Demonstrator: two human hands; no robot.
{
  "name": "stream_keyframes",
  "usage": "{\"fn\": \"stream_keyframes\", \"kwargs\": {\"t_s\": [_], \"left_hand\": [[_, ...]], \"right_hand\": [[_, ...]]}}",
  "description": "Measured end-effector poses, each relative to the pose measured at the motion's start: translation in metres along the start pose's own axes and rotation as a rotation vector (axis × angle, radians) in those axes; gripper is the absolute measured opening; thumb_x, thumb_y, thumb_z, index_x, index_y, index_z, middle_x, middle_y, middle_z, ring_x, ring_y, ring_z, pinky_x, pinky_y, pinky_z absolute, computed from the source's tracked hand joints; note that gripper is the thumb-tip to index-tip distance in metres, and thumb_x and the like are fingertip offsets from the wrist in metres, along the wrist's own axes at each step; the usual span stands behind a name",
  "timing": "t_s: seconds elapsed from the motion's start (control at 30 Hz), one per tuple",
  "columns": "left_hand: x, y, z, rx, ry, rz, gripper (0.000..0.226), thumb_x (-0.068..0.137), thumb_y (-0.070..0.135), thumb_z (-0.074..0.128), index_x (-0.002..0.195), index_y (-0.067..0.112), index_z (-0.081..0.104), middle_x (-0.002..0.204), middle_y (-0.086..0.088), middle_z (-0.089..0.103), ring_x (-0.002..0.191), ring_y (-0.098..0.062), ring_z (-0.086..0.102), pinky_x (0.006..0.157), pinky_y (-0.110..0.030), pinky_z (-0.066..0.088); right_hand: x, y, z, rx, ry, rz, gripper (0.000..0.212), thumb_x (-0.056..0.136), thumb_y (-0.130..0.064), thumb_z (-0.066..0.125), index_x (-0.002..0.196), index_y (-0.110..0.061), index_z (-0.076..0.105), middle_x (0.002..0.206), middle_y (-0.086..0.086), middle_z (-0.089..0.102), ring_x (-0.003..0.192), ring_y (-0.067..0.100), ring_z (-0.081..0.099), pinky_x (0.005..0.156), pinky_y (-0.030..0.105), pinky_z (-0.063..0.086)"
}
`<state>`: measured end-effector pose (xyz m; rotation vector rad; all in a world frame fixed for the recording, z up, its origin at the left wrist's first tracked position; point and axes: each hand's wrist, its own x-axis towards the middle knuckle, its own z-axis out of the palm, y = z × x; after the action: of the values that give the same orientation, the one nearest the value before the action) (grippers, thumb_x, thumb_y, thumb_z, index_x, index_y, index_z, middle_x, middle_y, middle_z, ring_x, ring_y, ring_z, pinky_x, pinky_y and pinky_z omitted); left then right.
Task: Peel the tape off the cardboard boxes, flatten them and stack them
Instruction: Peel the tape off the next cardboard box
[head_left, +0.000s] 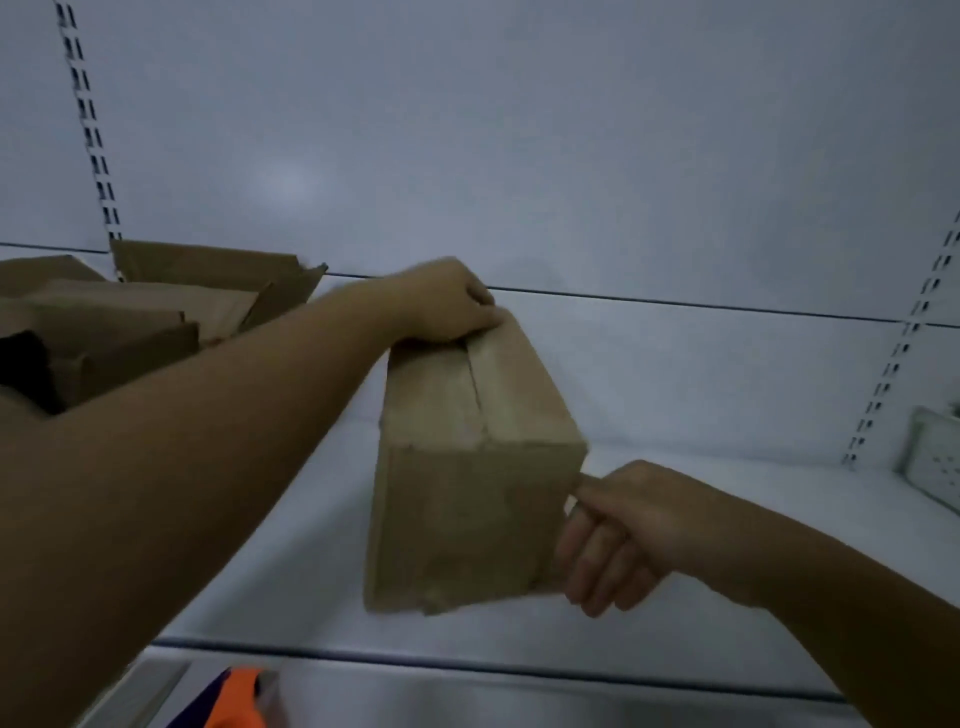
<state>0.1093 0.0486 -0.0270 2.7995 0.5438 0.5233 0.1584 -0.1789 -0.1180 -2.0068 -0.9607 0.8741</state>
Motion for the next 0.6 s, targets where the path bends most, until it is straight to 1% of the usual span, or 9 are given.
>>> {"fn": "stream_keyframes", "kwargs": {"t_s": [0.07, 0.1, 0.13, 0.2, 0.27, 0.37, 0.43, 0.5, 0.6], "left_hand": [[0.004, -0.011, 0.029, -0.039, -0.11, 0.016, 0.037, 0.094, 0.04, 0.048, 0.12, 0.018, 0.063, 0.13, -0.002, 0.059, 0.114, -0.02, 0.053, 0.094, -0.028, 0.037], [0.007, -0.015, 0.036, -0.07, -0.112, 0.021, 0.037, 0.094, 0.039, 0.048, 0.118, 0.018, 0.065, 0.129, -0.001, 0.06, 0.113, -0.02, 0.054, 0.093, -0.028, 0.038], [0.01, -0.016, 0.038, -0.092, -0.106, 0.024, 0.036, 0.093, 0.04, 0.048, 0.116, 0.018, 0.066, 0.127, -0.001, 0.061, 0.11, -0.019, 0.055, 0.091, -0.028, 0.039], [0.015, -0.017, 0.039, -0.118, -0.098, 0.027, 0.035, 0.092, 0.04, 0.05, 0.114, 0.019, 0.068, 0.125, 0.001, 0.062, 0.106, -0.017, 0.056, 0.086, -0.027, 0.038], [0.017, -0.018, 0.039, -0.132, -0.097, 0.026, 0.035, 0.092, 0.039, 0.051, 0.115, 0.019, 0.067, 0.126, 0.001, 0.062, 0.107, -0.017, 0.055, 0.086, -0.026, 0.037], [0.017, -0.021, 0.041, -0.146, -0.094, 0.01, 0.035, 0.092, 0.04, 0.051, 0.117, 0.021, 0.066, 0.128, 0.003, 0.06, 0.108, -0.015, 0.054, 0.085, -0.025, 0.035], [0.017, -0.021, 0.041, -0.151, -0.079, 0.01, 0.035, 0.092, 0.04, 0.051, 0.117, 0.021, 0.066, 0.128, 0.002, 0.06, 0.109, -0.016, 0.054, 0.084, -0.025, 0.035], [0.017, -0.021, 0.041, -0.146, -0.066, 0.006, 0.035, 0.092, 0.039, 0.051, 0.118, 0.019, 0.066, 0.129, 0.0, 0.06, 0.112, -0.019, 0.054, 0.086, -0.025, 0.036], [0.016, -0.019, 0.041, -0.139, -0.054, 0.0, 0.035, 0.093, 0.038, 0.05, 0.118, 0.019, 0.066, 0.129, 0.0, 0.06, 0.113, -0.019, 0.054, 0.086, -0.025, 0.037]], "right_hand": [[0.004, 0.007, 0.007, -0.378, 0.339, -0.147, 0.042, 0.092, -0.044, 0.044, 0.081, -0.012, 0.068, 0.073, 0.003, 0.07, 0.067, 0.019, 0.066, 0.063, 0.026, 0.053], [0.007, 0.011, 0.01, -0.484, 0.511, -0.27, 0.027, 0.091, -0.041, 0.048, 0.086, -0.02, 0.064, 0.077, -0.007, 0.067, 0.07, 0.01, 0.063, 0.066, 0.021, 0.051], [0.008, 0.012, 0.014, -0.477, 0.644, -0.383, 0.011, 0.09, -0.036, 0.053, 0.094, -0.028, 0.059, 0.087, -0.016, 0.063, 0.076, 0.002, 0.06, 0.069, 0.015, 0.048], [0.012, 0.013, 0.022, -0.417, 0.833, -0.613, 0.022, 0.087, -0.026, 0.06, 0.108, -0.03, 0.053, 0.109, -0.021, 0.053, 0.092, -0.006, 0.053, 0.083, 0.011, 0.043], [0.014, 0.01, 0.029, -0.492, 0.963, -0.855, 0.025, 0.081, -0.016, 0.06, 0.107, -0.015, 0.061, 0.119, -0.008, 0.052, 0.106, 0.0, 0.048, 0.094, 0.009, 0.037], [0.015, 0.009, 0.039, -0.665, 1.039, -1.088, 0.013, 0.079, -0.014, 0.061, 0.086, -0.005, 0.068, 0.113, 0.014, 0.062, 0.109, 0.015, 0.048, 0.097, 0.018, 0.037], [0.017, 0.013, 0.041, -0.719, 0.997, -1.122, 0.017, 0.079, -0.026, 0.062, 0.087, -0.011, 0.065, 0.116, 0.012, 0.059, 0.108, 0.02, 0.049, 0.095, 0.028, 0.04], [0.021, 0.016, 0.042, -0.763, 0.927, -1.114, 0.026, 0.078, -0.038, 0.064, 0.095, -0.02, 0.056, 0.122, 0.006, 0.049, 0.112, 0.021, 0.046, 0.096, 0.033, 0.04], [0.028, 0.018, 0.047, -0.74, 0.91, -1.12, 0.031, 0.076, -0.044, 0.068, 0.092, -0.021, 0.054, 0.127, 0.005, 0.043, 0.118, 0.022, 0.043, 0.099, 0.038, 0.039]]}}
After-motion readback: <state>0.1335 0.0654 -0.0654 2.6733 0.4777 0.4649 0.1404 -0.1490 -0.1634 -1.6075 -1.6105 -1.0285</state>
